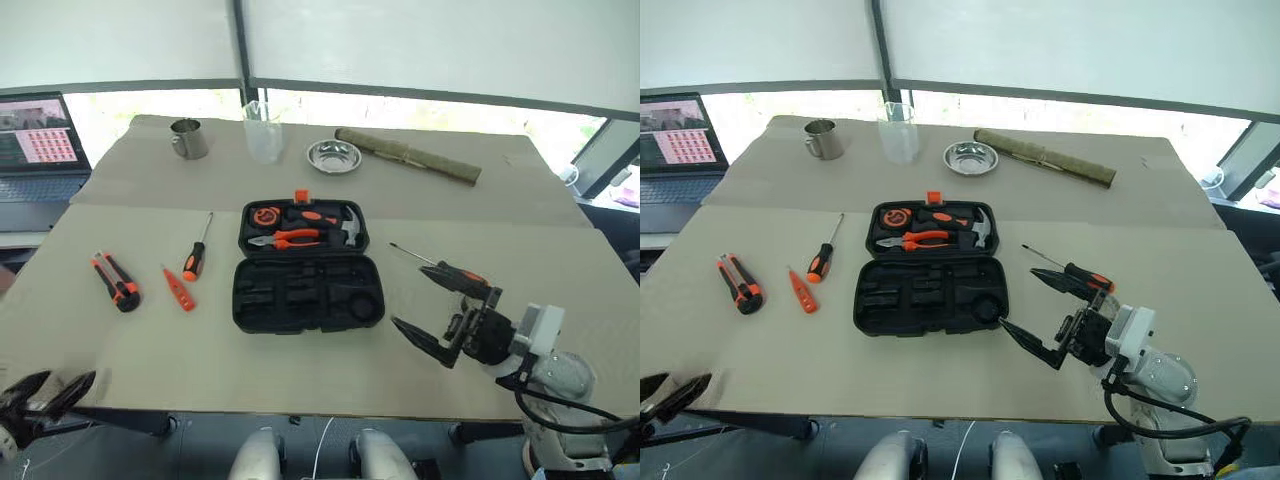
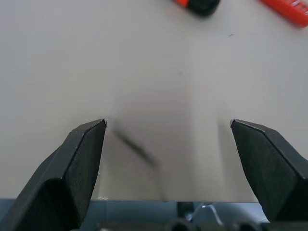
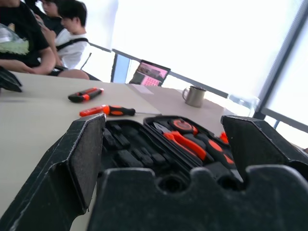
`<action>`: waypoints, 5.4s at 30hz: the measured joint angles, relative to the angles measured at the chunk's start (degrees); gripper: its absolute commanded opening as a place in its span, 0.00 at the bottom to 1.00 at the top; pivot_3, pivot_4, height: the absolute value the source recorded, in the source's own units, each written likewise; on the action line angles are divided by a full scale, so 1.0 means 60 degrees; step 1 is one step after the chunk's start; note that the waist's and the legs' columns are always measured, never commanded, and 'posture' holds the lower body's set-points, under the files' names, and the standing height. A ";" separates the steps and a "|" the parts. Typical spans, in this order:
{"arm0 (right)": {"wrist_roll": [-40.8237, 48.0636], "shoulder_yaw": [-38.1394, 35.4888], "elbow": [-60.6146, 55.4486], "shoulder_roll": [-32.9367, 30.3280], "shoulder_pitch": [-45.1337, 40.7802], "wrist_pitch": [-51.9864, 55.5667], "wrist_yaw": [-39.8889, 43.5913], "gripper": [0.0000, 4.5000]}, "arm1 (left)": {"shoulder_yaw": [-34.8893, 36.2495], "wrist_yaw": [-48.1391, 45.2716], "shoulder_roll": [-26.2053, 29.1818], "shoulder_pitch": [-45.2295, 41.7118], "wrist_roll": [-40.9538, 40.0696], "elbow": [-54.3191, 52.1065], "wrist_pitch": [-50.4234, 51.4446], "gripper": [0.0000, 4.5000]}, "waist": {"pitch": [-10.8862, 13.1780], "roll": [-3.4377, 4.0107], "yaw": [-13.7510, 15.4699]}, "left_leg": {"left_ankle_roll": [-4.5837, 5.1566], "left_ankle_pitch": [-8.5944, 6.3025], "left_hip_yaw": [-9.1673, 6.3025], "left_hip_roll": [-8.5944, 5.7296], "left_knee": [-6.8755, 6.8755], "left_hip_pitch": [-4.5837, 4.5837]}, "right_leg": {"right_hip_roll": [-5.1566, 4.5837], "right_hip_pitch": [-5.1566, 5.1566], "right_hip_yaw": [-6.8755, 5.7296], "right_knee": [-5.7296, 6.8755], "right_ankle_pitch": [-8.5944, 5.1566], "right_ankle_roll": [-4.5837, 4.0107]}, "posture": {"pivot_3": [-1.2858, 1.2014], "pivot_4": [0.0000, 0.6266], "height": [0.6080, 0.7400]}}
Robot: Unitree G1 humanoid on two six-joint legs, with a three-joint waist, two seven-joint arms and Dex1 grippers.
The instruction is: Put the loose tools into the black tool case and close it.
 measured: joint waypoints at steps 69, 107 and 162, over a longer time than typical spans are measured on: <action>0.0237 -0.0765 -0.1133 -0.1183 -0.0322 0.2716 -0.1214 1.00 | -1.2055 -0.4731 -0.0545 -1.3288 0.8440 0.5053 -0.3482 0.18 | 0.0040 -0.0022 -0.0117 | 0.0003 0.0045 0.0006 -0.0012 0.0177 -0.0240 | 0.0143 -0.0152 0.0056 0.0140 0.0013 0.0007 | 0.52 0.24 1.00; 0.0259 -0.0707 -0.1641 -0.1082 -0.0356 0.3357 -0.1751 1.00 | -0.9259 -0.2930 -0.2773 -1.1657 0.6409 0.6090 -0.3854 0.01 | 0.0030 -0.0002 0.0049 | 0.0004 0.0045 -0.0003 -0.0020 0.0189 -0.0224 | 0.0139 -0.0130 0.0056 0.0146 0.0019 0.0014 | 0.52 0.24 1.00; -0.5903 0.2740 1.1916 -0.2578 -0.9162 0.3245 0.0512 0.19 | -0.5035 -0.6245 -0.0668 -0.5625 0.0155 0.0590 -0.3580 1.00 | 0.0050 0.0095 -0.0169 | 0.0004 0.0048 0.0095 0.0059 0.0154 -0.0250 | 0.0155 -0.0222 0.0077 0.0128 0.0054 -0.0040 | 0.52 0.24 1.00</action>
